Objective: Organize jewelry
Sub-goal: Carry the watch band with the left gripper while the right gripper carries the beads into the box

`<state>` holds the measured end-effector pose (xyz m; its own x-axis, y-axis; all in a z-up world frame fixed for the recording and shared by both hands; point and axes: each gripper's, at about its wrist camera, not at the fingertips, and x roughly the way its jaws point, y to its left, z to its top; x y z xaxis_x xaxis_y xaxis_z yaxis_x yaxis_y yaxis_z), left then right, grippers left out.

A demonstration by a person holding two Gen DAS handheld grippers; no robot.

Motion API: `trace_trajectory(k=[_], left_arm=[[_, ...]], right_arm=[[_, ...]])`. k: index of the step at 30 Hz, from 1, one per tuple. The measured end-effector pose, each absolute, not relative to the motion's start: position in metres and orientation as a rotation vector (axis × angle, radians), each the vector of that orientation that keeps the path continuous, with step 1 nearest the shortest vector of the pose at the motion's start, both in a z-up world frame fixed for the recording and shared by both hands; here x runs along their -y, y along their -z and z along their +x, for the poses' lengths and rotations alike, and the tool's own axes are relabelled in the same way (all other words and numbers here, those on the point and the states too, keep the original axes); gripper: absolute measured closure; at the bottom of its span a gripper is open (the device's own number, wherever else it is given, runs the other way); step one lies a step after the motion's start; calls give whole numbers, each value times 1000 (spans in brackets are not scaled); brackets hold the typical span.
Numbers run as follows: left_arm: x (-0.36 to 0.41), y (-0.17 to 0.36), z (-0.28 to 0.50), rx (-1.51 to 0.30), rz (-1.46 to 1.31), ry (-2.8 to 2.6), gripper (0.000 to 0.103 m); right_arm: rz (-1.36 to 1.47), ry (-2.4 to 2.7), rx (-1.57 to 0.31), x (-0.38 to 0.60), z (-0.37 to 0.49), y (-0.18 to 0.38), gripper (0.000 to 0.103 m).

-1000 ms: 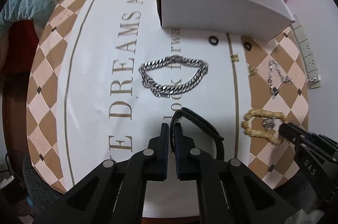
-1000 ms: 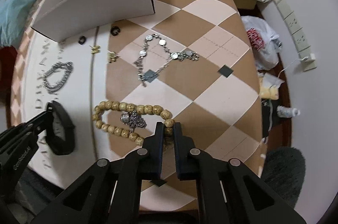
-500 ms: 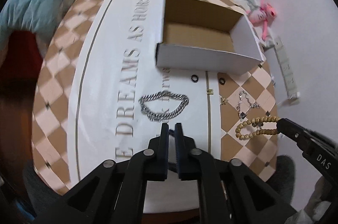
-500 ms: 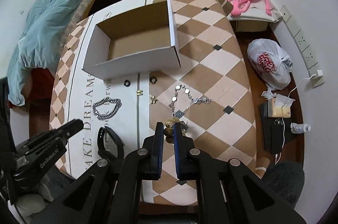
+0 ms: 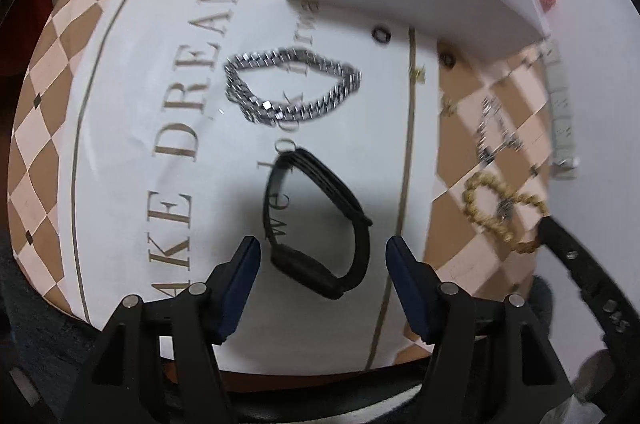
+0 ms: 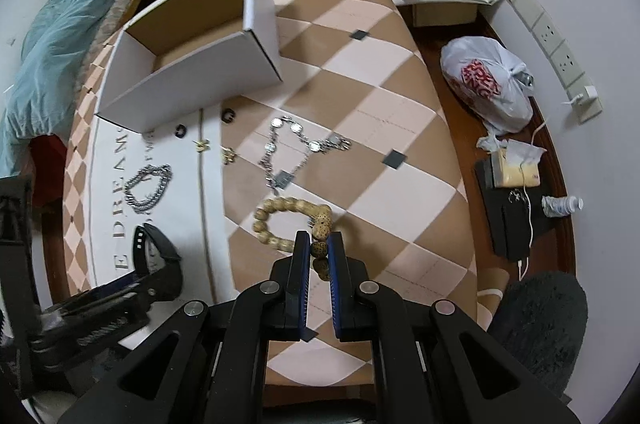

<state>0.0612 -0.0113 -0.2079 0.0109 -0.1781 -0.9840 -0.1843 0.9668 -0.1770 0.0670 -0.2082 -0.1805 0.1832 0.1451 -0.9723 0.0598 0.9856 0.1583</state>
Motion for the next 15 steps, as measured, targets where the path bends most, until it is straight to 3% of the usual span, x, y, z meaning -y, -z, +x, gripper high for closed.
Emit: trace_trajectory(k=[4,6,9,15], left_arm=[[28,207,64,-1516,-195,7,41],[33,204,66,-1480,-152,9,58],[34,202,69,-1458,-143,26,63],[22,182,67,-1409,-165,43,64]], right_arm=[[175,-44,-1401,212,64,189,94],[177,-40,-1406,213,63,191,94],[180,-40,-1409,213,62,193,94],[202,-92,-1371,208,64,174,94]])
